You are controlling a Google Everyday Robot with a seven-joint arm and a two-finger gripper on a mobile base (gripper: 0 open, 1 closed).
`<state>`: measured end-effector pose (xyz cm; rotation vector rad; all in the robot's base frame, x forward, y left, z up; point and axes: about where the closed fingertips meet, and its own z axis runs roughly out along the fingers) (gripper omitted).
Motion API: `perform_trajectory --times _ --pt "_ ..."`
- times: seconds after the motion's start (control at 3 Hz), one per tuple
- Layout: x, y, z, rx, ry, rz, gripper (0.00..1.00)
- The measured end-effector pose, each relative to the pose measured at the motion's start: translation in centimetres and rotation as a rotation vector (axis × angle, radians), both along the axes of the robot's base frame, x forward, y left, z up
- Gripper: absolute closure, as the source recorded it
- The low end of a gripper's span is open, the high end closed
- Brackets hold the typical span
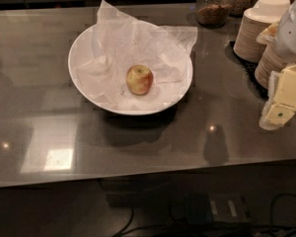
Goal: Pick apple from white bowl
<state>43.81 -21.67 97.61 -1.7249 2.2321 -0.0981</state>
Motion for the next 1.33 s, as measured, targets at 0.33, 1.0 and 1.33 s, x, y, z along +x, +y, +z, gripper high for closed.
perform_trajectory --times 0.33,1.0,1.33 --pt "0.0 0.0 0.0 0.0 0.0 0.0 0.0" --pt "3.6 4.0 0.7 0.054 -0.066 0.11 0.0" --pt "6.6 7.5 0.8 0.107 -0.097 0.209 0.0"
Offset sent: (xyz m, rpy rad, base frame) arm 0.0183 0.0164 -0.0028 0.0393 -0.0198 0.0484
